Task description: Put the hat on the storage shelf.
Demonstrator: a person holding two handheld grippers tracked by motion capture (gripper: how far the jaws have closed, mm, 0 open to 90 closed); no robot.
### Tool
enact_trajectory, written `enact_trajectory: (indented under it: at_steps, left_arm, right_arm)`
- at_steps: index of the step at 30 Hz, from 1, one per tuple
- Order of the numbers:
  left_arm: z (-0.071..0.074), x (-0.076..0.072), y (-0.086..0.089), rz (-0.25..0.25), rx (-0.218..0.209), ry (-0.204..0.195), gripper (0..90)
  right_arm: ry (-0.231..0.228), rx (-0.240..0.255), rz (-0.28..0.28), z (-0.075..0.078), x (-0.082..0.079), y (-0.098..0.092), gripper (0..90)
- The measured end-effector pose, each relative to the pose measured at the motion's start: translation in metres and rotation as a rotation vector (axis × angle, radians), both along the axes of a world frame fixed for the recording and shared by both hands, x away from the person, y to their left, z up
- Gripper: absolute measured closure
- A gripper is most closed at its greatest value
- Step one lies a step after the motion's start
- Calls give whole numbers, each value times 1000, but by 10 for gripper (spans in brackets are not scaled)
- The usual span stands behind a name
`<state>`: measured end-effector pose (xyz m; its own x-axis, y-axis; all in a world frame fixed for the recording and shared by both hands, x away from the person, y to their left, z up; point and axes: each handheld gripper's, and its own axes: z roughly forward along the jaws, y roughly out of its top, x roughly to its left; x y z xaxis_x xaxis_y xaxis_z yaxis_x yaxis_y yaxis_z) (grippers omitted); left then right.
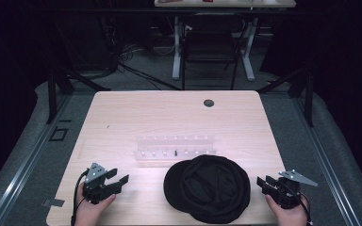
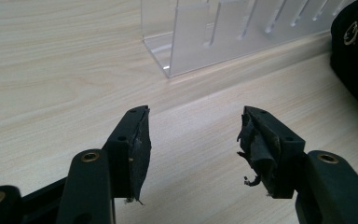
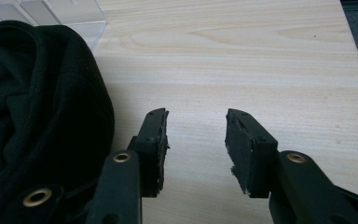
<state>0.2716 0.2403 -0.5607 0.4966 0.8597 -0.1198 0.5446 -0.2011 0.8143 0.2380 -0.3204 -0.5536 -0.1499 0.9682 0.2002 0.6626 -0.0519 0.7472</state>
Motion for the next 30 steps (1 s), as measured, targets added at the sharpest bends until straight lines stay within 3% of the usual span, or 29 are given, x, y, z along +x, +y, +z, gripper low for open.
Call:
enact_trajectory:
  at_steps: [9,15,23,27,30]
  left_arm:
    - [1,1,0,-5,7,3,427]
    - [1,0,-1,-11,5,-1,427]
    - [1,-2,-3,-6,3,-1,427]
    - [2,-4,-3,-10,-2,-5,427]
    - [1,-4,-3,-13,-5,-4,427]
  right_arm:
    - [7,14,-1,-1,0,-1,570]
    - [-14,17,4,0,-2,0,574]
    - [-35,-15,17,8,-6,6,550]
    - [24,9,41,14,-3,8,529]
    - [34,24,44,21,-2,10,526]
